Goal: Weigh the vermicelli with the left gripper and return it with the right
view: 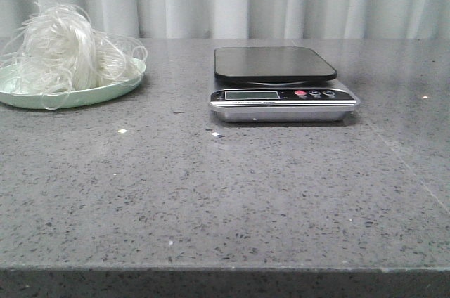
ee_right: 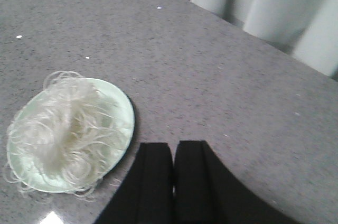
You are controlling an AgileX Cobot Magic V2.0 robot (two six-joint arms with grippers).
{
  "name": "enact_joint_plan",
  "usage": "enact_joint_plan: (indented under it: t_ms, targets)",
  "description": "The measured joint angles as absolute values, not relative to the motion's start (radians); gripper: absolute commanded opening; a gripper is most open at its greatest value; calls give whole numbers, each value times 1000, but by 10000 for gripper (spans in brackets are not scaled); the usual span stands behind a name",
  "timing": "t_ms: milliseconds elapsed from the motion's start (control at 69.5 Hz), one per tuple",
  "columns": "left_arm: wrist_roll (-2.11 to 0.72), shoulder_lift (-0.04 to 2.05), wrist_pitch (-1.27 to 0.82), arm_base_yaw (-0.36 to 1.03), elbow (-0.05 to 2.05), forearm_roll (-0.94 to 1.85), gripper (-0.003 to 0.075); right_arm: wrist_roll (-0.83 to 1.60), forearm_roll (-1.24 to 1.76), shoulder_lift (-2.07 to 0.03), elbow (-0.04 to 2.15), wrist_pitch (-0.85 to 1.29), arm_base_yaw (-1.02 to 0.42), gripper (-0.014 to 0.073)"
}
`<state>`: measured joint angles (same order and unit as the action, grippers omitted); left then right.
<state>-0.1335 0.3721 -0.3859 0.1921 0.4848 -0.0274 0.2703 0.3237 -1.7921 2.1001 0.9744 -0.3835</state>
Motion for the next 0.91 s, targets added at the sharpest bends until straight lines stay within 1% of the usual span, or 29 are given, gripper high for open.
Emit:
enact_joint_plan:
  t_ms: [115, 216, 273, 345, 417, 431, 446, 460, 604, 618, 661, 776, 791, 906]
  targets:
    - [-133, 372, -378, 192, 485, -27, 136, 270, 322, -1729, 2074, 1026, -281, 153]
    - [-133, 372, -369, 192, 485, -27, 136, 270, 322, -1663, 1986, 1029, -211, 153]
    - [-133, 372, -365, 192, 485, -27, 136, 270, 322, -1607, 1892, 1010, -174, 153]
    - [-133, 372, -364, 192, 485, -27, 136, 270, 322, -1535, 1777, 958, -143, 153]
    - [-133, 372, -364, 192, 485, -27, 136, 270, 320, -1440, 1613, 869, -121, 153]
    - [-133, 372, -364, 192, 485, -27, 136, 270, 320, -1448, 1613, 877, -121, 153]
    - [-133, 372, -364, 192, 485, -27, 136, 270, 318, -1409, 1549, 838, -116, 153]
    - [-133, 372, -364, 192, 485, -27, 136, 270, 318, -1401, 1549, 831, -116, 153]
    - [-133, 372, -364, 192, 485, -27, 136, 270, 318, -1212, 1268, 660, -112, 153]
    - [-133, 372, -364, 192, 485, -27, 136, 270, 318, -1212, 1268, 660, -112, 153]
    - [-133, 372, -364, 192, 485, -27, 136, 270, 318, -1146, 1165, 604, -112, 153]
    - [-133, 372, -363, 192, 485, -27, 136, 270, 318, -1008, 998, 499, -112, 153]
    - [-133, 372, -363, 192, 485, -27, 136, 270, 318, -973, 945, 474, -112, 153]
    - [-133, 372, -363, 192, 485, -27, 136, 270, 318, -826, 788, 384, -112, 153]
